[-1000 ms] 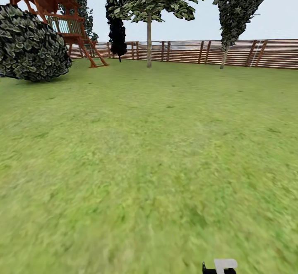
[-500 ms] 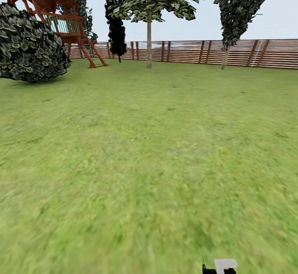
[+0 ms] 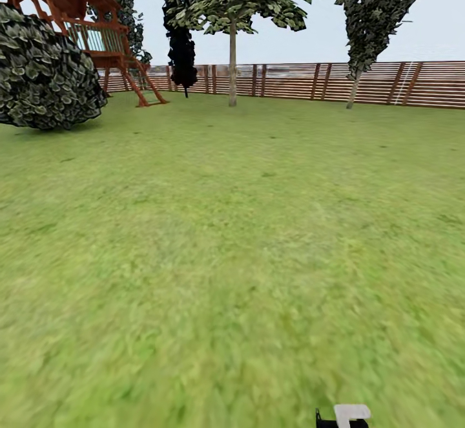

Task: In the garden, pick up the pesticide atomizer on the floor and spray pesticide onto both trees until each tree trunk is fully covered.

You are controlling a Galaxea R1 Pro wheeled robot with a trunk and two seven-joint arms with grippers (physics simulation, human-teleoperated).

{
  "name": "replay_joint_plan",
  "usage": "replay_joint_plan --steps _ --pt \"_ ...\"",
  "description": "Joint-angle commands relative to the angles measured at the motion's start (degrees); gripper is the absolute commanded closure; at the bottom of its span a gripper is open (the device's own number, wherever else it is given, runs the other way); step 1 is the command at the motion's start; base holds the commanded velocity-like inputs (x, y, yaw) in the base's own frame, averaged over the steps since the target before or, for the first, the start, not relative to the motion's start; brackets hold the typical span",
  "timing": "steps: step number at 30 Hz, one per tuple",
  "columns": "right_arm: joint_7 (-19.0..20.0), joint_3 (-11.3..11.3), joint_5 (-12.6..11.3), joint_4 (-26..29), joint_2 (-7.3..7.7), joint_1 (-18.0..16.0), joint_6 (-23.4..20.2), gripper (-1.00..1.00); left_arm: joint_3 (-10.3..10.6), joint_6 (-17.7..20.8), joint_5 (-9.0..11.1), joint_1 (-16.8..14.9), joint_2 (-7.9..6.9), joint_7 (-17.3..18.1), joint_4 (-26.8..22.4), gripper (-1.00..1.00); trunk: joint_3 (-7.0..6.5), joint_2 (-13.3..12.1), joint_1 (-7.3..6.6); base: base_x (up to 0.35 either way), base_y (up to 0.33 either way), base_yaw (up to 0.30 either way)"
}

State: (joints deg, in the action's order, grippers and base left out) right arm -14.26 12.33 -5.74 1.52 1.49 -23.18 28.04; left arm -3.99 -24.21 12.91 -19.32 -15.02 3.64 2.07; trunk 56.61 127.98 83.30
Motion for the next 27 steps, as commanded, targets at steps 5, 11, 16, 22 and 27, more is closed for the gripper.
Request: replay_joint_plan --steps 5,11,16,22,27 --pt "-0.07 0.51 -0.59 -0.03 0.0 -0.03 0.18 -1.0 -0.4 -0.31 0.19 -0.07 -0.01 0.37 0.24 1.0 0.05 0.02 0.03 0.339 0.0 0.0" --pt "-0.07 0.51 -0.59 -0.03 0.0 -0.03 0.18 -1.0 -0.4 -0.31 0.2 -0.04 -0.01 0.32 0.3 1.0 0.05 0.02 0.03 0.339 0.0 0.0" --pt "-0.07 0.51 -0.59 -0.03 0.0 -0.03 0.18 -1.0 -0.4 -0.31 0.24 -0.09 -0.01 0.31 0.3 1.0 0.05 0.02 0.03 0.339 0.0 0.0" --pt "-0.07 0.51 -0.59 -0.03 0.0 -0.03 0.18 -1.0 -0.4 -0.31 0.19 -0.04 -0.01 0.31 0.3 1.0 0.05 0.02 0.03 0.339 0.0 0.0" --pt "-0.07 0.51 -0.59 -0.03 0.0 -0.03 0.18 -1.0 -0.4 -0.31 0.19 -0.07 -0.01 0.34 0.3 1.0 0.05 0.02 0.03 0.339 0.0 0.0"
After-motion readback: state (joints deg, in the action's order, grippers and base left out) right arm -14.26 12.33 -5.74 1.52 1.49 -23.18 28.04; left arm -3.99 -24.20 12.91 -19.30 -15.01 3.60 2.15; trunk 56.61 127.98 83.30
